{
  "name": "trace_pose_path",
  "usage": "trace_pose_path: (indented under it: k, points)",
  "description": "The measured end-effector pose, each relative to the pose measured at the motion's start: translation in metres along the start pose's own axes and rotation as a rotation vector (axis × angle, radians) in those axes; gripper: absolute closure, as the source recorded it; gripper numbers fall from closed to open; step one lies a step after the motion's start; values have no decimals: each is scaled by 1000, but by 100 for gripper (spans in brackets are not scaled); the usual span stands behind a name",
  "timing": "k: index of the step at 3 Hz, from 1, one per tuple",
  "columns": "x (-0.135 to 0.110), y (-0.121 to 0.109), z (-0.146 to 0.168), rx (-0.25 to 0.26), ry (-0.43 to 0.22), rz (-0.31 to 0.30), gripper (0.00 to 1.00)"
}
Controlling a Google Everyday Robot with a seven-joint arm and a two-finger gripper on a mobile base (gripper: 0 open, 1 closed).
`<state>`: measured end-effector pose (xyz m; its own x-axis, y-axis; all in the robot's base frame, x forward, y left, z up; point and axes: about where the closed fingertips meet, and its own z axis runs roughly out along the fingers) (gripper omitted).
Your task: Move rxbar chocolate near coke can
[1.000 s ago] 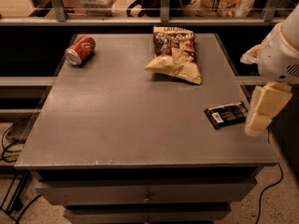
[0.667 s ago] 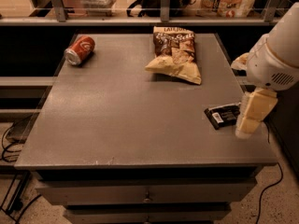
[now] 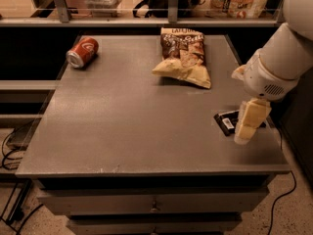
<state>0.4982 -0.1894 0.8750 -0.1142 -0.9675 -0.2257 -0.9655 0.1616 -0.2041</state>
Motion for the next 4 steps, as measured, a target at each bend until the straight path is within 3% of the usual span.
trace_pose_path:
  k: [4]
  points:
    - [20,-3,40,-70,13,57,0]
